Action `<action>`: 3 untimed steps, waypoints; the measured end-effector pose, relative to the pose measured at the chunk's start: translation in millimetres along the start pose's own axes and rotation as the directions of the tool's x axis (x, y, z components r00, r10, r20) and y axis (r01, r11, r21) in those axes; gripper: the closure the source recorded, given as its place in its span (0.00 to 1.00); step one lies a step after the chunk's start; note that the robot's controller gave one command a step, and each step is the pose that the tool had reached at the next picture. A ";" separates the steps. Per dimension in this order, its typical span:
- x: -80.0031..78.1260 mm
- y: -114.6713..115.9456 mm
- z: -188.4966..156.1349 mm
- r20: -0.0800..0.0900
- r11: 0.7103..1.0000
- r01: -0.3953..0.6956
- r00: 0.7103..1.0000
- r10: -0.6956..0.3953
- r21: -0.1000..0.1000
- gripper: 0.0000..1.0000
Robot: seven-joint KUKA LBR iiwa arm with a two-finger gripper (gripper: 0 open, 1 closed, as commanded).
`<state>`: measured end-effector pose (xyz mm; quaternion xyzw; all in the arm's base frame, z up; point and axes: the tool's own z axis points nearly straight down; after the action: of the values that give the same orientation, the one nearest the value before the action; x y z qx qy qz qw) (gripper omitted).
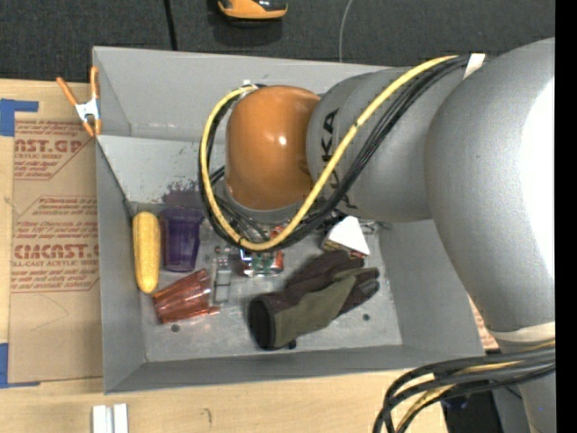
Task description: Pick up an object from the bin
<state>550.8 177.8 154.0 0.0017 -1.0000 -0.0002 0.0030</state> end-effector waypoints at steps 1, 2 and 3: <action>-1.5 -0.8 -4.7 0.007 1.000 -0.002 1.000 0.002 -0.001 0.00; 2.3 -11.1 46.0 0.013 1.000 -0.027 1.000 0.027 -0.004 0.00; 10.0 1.7 85.2 0.002 1.000 0.027 1.000 -0.027 0.005 1.00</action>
Offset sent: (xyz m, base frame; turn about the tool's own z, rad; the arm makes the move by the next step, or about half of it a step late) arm -0.0077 -0.0210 -0.0840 0.0472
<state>540.3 179.5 68.9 0.0153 -0.9999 0.0020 0.0020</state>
